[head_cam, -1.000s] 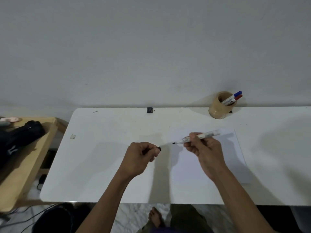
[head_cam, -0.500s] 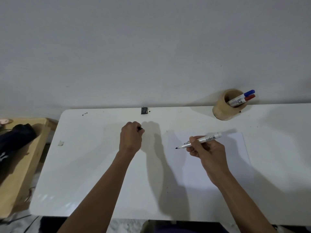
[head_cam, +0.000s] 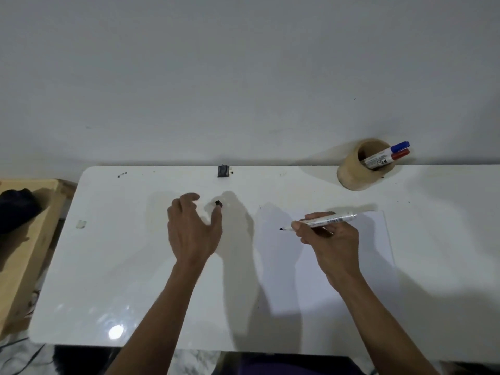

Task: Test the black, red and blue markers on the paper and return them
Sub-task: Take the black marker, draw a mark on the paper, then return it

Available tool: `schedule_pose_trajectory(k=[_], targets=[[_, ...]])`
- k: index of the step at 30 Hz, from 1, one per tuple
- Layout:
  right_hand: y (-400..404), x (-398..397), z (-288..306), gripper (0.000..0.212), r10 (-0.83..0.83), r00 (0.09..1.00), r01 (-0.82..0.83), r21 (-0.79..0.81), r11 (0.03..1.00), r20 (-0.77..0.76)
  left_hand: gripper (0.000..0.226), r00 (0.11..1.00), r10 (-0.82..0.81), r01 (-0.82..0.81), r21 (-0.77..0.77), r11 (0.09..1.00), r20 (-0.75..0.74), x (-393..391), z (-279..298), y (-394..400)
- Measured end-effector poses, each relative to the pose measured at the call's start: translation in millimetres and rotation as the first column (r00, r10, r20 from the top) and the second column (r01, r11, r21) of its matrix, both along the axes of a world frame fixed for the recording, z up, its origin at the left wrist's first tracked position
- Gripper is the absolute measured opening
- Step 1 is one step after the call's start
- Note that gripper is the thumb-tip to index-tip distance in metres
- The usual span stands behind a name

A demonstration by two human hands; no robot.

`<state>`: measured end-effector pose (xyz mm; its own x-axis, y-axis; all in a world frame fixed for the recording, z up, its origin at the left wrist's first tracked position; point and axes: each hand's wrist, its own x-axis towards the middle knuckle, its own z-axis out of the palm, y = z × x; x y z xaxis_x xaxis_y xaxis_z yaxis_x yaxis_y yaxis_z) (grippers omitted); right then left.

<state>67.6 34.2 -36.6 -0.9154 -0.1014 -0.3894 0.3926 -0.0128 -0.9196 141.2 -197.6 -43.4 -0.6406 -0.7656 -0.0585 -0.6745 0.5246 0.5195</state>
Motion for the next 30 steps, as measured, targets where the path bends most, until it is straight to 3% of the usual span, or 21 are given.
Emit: schedule_pose_trajectory(k=[3,6,9,15,30], targets=[[-3,-5,-8,0.020,0.051,0.998,-0.050,0.025,0.998,-0.048,0.041,0.970,-0.239,0.232,-0.123,0.965,-0.051,32,-14,30],[-7,-12,-18,0.013,0.160,0.984,-0.154,0.075,0.985,-0.081,0.047,0.843,-0.533,0.537,-0.168,0.827,0.070,47,-41,49],[-13,-19,-24,0.015,0.263,0.951,-0.249,0.101,0.963,-0.163,0.057,0.753,-0.619,0.655,-0.167,0.737,0.222,46,-51,56],[-28,-32,-35,0.012,0.330,0.906,-0.275,0.223,0.935,-0.264,0.064,0.696,-0.612,0.697,-0.147,0.702,0.374,42,-60,55],[-38,-36,-57,0.013,0.352,0.907,-0.293,0.252,0.922,-0.233,0.066,0.741,-0.596,0.665,-0.217,0.715,0.308,43,-67,56]])
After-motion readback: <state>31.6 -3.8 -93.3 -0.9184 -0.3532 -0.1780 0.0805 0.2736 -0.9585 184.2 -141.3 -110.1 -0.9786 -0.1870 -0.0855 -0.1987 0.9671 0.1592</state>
